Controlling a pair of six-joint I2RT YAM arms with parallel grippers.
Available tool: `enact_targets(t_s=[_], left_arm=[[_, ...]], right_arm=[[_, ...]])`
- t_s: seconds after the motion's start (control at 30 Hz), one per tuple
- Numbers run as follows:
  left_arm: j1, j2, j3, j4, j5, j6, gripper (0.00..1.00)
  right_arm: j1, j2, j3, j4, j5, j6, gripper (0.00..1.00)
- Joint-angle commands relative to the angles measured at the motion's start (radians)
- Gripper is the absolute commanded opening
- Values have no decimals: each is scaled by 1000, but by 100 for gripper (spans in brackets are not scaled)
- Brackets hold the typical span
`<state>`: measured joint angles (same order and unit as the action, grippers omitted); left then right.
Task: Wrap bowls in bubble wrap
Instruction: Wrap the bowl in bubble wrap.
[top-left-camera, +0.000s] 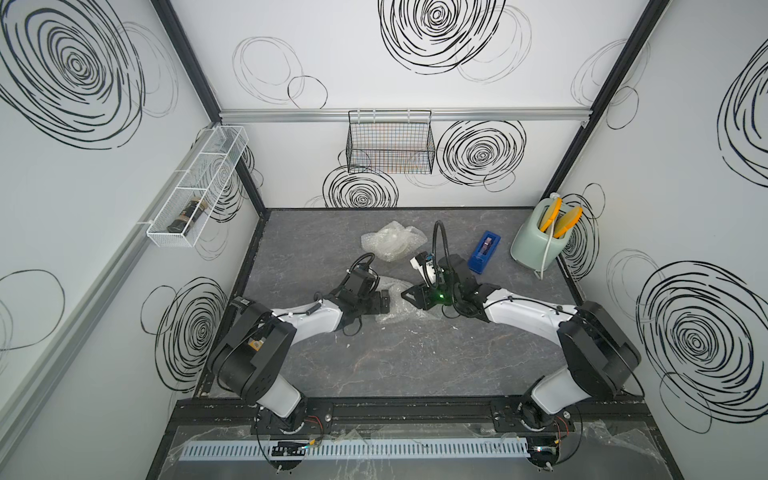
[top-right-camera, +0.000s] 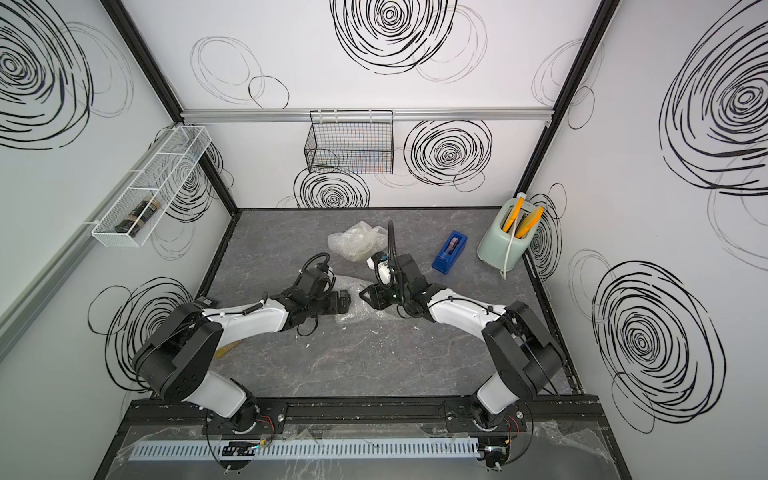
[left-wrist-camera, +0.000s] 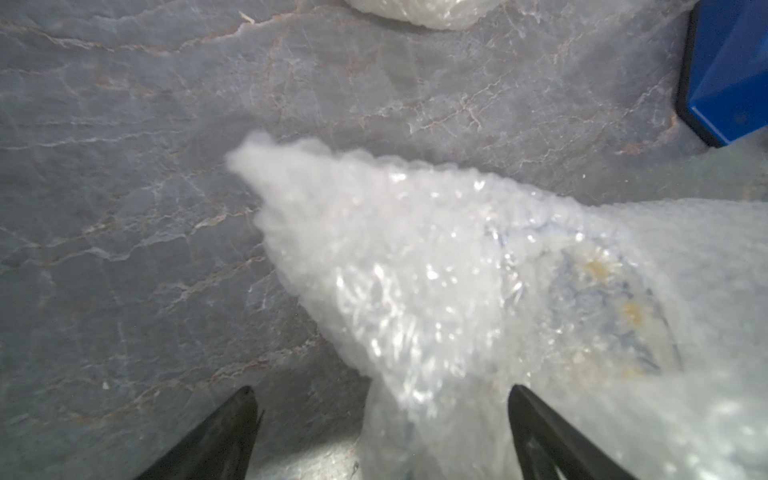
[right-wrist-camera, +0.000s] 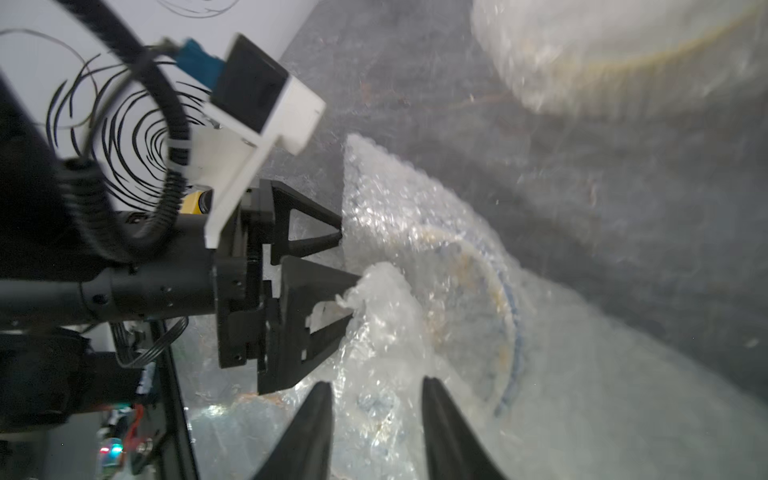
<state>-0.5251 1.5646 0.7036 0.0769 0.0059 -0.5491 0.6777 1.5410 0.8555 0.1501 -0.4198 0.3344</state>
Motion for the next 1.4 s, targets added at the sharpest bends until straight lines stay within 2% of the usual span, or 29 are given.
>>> enact_targets(t_s=[0.0,0.07,0.13,0.43,0.6,0.63,0.73,0.87,1.07,1.23,1.37], left_arm=[[14,12,27,28,17,6,94],[15,11,27,29,19,8,93],[20,8,21,33,23,6,91],[37,-18,-6,44,42,-7,88],[46,-93,-57,71,68,-36,98],[48,-113,-70,80,79,-44,100],[53,-162,-95,121,131,-67,97],[50,-145,-79,162,180,-77,96],[33,-2,-11,146,165,-46,100],[24,55,0,123,110,-30,90],[24,69,-4,109,78,-24,86]], right_arm=[[-3,17,42,-26,-34,-5,23],[3,53,72,-42,-50,2,12],[13,89,102,-54,-54,1,7],[7,297,213,-100,-10,18,4],[3,376,238,-87,-11,25,4],[3,387,242,-86,-14,24,4],[3,405,245,-85,-22,23,4],[6,403,236,-77,-30,26,4],[7,370,221,-77,-35,33,6],[5,319,207,-85,-31,33,10],[-12,239,186,-95,-24,31,21]])
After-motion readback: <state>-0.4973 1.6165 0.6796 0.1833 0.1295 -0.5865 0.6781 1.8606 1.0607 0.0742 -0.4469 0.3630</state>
